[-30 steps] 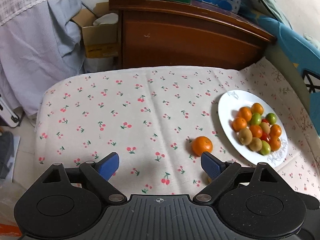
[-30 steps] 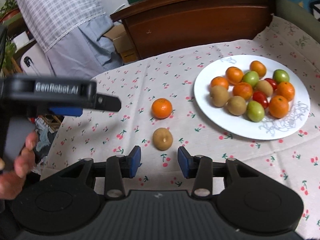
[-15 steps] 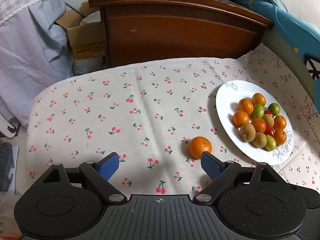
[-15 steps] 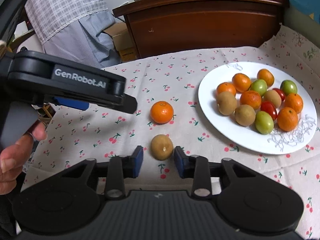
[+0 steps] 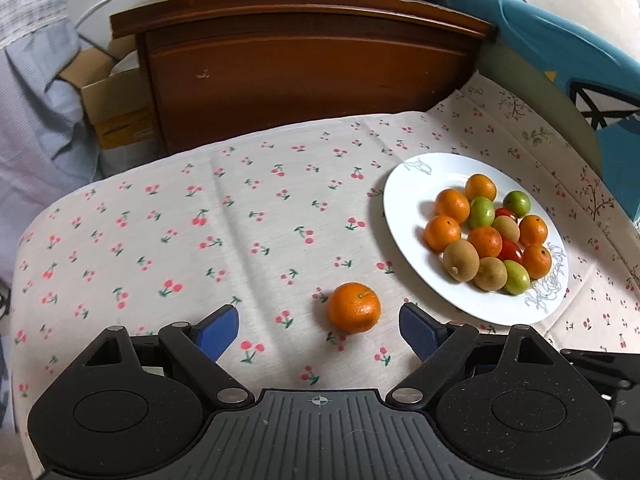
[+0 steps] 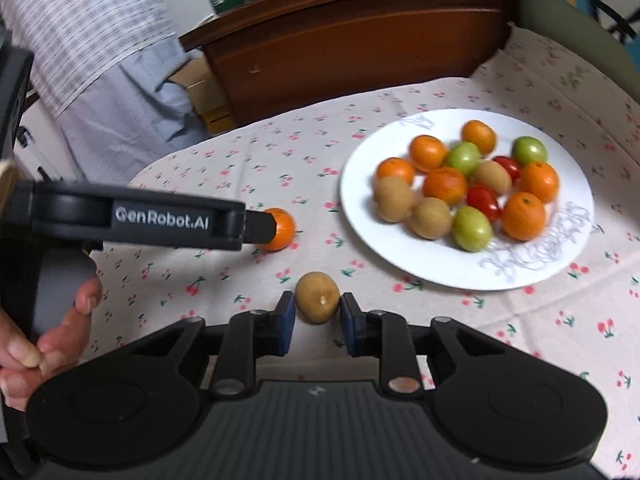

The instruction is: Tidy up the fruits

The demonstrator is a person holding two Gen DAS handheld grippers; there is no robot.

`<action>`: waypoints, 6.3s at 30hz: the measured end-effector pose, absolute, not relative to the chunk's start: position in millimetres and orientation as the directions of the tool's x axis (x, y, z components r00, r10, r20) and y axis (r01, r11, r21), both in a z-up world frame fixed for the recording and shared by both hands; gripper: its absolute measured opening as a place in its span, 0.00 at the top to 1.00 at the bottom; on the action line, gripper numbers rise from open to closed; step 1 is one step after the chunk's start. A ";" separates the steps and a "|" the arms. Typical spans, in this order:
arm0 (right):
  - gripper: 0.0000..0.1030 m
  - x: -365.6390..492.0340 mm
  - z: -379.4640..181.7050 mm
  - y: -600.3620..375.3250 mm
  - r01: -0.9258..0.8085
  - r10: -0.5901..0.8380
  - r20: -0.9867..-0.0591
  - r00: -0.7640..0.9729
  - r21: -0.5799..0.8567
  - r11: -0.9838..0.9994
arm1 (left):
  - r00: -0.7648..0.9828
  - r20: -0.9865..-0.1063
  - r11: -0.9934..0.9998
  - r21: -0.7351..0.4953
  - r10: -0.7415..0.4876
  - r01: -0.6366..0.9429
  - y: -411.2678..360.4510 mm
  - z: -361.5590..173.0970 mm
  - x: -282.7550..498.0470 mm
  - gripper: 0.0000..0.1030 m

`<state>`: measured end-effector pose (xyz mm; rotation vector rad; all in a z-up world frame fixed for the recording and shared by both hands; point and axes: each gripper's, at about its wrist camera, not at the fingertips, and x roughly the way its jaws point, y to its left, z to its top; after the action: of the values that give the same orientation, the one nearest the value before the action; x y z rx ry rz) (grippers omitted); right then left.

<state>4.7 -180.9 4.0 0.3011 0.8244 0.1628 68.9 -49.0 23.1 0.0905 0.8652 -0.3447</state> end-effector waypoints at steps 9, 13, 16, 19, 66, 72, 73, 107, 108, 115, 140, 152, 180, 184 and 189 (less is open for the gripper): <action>0.77 6.1 2.8 -188.4 0.026 0.242 -0.708 0.664 0.345 0.938 | 0.583 -0.758 0.925 -0.069 -0.293 0.374 -60.5 13.7 70.8 0.31; 0.77 4.5 2.7 -189.9 0.034 0.243 -0.707 0.664 0.353 0.935 | 0.581 -0.769 0.926 -0.037 -0.266 0.376 -66.1 9.5 71.7 0.30; 0.77 4.6 2.4 -189.8 0.034 0.244 -0.707 0.663 0.355 0.934 | 0.579 -0.774 0.928 -0.028 -0.255 0.371 -68.4 6.5 73.5 0.30; 0.77 4.5 2.5 -189.7 0.033 0.244 -0.707 0.664 0.354 0.935 | 0.572 -0.779 0.929 -0.035 -0.255 0.367 -68.2 4.5 74.1 0.31; 0.76 25.9 74.6 -274.3 0.075 0.236 -0.505 0.830 0.521 0.850 | 0.682 -0.589 0.877 -0.103 -0.434 0.470 -68.6 83.4 53.4 0.72; 0.76 40.5 80.3 -287.7 0.066 0.231 -0.484 0.844 0.520 0.852 | 0.671 -0.585 0.866 -0.116 -0.455 0.486 -77.7 82.9 64.1 0.72; 0.76 43.6 79.4 -288.9 0.068 0.230 -0.487 0.843 0.520 0.851 | 0.668 -0.589 0.866 -0.117 -0.455 0.486 -79.2 81.2 66.3 0.72; 0.73 110.1 26.3 -287.9 0.128 0.198 -0.610 0.768 0.448 0.885 | 0.610 -0.681 0.875 -0.095 -0.406 0.475 -129.6 44.6 105.3 0.49; 0.72 109.2 27.7 -288.1 0.131 0.196 -0.611 0.767 0.448 0.884 | 0.621 -0.675 0.877 -0.083 -0.399 0.473 -130.1 46.4 103.4 0.42; 0.56 95.5 45.6 -285.8 0.159 0.154 -0.621 0.769 0.419 0.894 | 0.648 -0.668 0.885 -0.033 -0.365 0.465 -130.9 63.1 87.7 0.20; 0.24 19.4 83.3 -272.3 0.289 -0.006 -0.722 0.692 0.270 0.918 | 0.625 -0.746 0.942 -0.009 -0.231 0.336 -96.5 79.7 42.0 0.11; 0.17 2.2 78.8 -266.9 0.360 -0.049 -0.799 0.599 0.213 0.908 | 0.615 -0.771 0.955 0.030 -0.166 0.295 -99.5 81.0 39.7 0.08; 0.13 19.1 55.1 -252.3 0.357 -0.119 -0.843 0.525 0.091 0.930 | 0.591 -0.798 0.965 0.047 -0.119 0.258 -104.3 66.9 50.9 0.08; 0.13 20.6 53.5 -253.3 0.360 -0.128 -0.844 0.522 0.082 0.930 | 0.589 -0.800 0.966 0.051 -0.112 0.252 -105.9 64.9 52.8 0.08; 0.13 21.9 50.9 -253.5 0.359 -0.123 -0.847 0.517 0.084 0.930 | 0.592 -0.800 0.967 0.064 -0.098 0.246 -106.8 63.4 54.9 0.08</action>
<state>21.9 -253.6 50.9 0.2625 0.9884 -0.2930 54.9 -106.8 63.4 0.1740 0.9162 -0.2009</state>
